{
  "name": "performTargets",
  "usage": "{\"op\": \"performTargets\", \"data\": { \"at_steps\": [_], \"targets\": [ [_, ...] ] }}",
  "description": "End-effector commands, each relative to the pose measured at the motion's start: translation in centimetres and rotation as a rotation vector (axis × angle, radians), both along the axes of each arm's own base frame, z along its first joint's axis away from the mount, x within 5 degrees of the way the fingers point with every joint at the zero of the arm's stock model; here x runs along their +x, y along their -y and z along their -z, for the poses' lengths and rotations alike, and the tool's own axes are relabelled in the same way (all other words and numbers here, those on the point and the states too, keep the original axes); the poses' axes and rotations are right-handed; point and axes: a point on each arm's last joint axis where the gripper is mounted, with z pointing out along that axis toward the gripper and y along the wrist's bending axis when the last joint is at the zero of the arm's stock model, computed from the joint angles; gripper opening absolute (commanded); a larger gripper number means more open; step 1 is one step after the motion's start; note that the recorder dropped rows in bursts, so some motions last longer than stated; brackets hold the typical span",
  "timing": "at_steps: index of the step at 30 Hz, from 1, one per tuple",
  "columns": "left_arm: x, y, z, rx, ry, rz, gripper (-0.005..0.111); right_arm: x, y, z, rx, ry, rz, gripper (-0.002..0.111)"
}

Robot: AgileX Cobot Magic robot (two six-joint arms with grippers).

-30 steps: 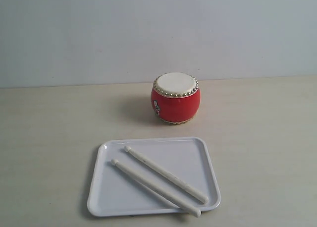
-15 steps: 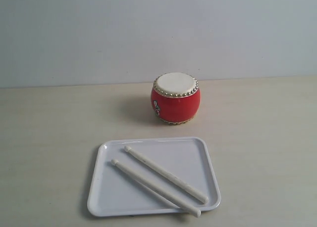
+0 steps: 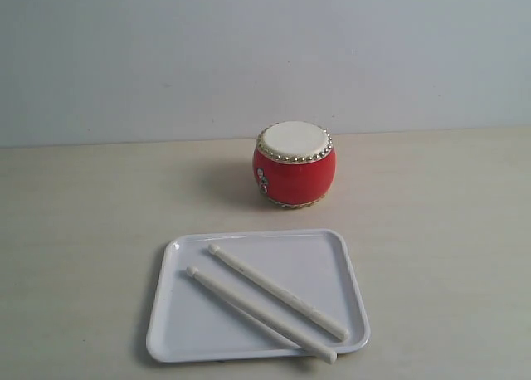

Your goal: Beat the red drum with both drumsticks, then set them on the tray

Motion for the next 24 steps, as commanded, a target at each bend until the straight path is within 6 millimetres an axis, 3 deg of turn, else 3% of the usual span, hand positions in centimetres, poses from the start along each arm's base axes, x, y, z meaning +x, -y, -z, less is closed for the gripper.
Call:
{"op": "performTargets", "data": {
  "at_steps": [1,6,10,18,22,24],
  "targets": [
    [0.0,0.0,0.0,-0.004,0.006,-0.001,0.0,-0.4,0.3,0.0,0.03,0.02,0.011,0.0],
    [0.0,0.0,0.0,-0.004,0.006,-0.001,0.0,-0.4,1.1,-0.3,0.117,0.034,0.215,0.0],
    [0.0,0.0,0.0,-0.004,0.006,-0.001,0.0,0.2,1.1,1.0,0.212,0.071,0.296,0.0],
    [0.0,0.0,0.0,-0.004,0.006,-0.001,0.0,1.5,0.9,8.2,0.315,0.105,0.342,0.0],
    [0.0,0.0,0.0,-0.004,0.006,-0.001,0.0,1.1,1.0,11.0,0.312,0.096,0.343,0.0],
    [0.0,0.0,0.0,-0.004,0.006,-0.001,0.0,0.9,1.0,11.1,0.32,0.114,0.34,0.0]
  ]
}}
